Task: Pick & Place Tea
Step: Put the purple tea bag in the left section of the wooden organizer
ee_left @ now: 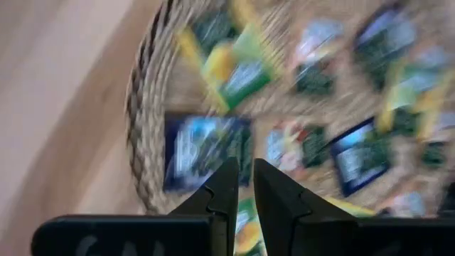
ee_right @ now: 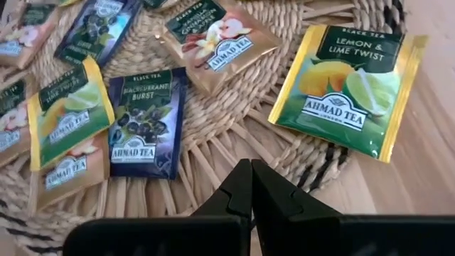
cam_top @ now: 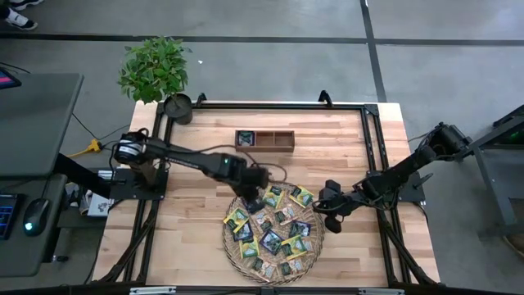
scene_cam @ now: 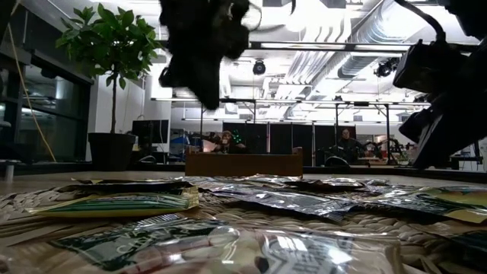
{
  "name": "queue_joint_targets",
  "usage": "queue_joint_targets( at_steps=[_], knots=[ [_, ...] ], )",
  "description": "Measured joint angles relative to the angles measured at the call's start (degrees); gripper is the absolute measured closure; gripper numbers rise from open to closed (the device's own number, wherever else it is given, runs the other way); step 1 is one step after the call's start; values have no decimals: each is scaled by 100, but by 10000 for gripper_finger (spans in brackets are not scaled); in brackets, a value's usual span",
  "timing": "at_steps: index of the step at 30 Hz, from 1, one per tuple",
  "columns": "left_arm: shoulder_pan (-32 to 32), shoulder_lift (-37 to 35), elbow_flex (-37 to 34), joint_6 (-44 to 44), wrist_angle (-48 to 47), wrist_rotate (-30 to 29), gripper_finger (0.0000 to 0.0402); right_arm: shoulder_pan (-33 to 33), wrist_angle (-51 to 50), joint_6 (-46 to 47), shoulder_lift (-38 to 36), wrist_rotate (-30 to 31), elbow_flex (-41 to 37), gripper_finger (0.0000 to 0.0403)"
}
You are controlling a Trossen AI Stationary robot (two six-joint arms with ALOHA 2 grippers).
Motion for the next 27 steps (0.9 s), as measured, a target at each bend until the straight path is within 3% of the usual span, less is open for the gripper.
queue_joint_targets(
  at_steps=[8,16,22,27],
  knots=[
    [-403,-44,-899,-851,907,2,357,-1,235,-85,-2,-140,-2,402],
    [-557,-52,-1036,-713,1244,49,357,-1,407,249,-2,-169,55,402],
    [-779,-150,-1036,-507,1099,-61,357,-2,-358,-124,29,26,929,402],
    [-1270,-205,-1032,-668,896,-482,357,-180,-669,-536,319,115,1603,403]
  ],
)
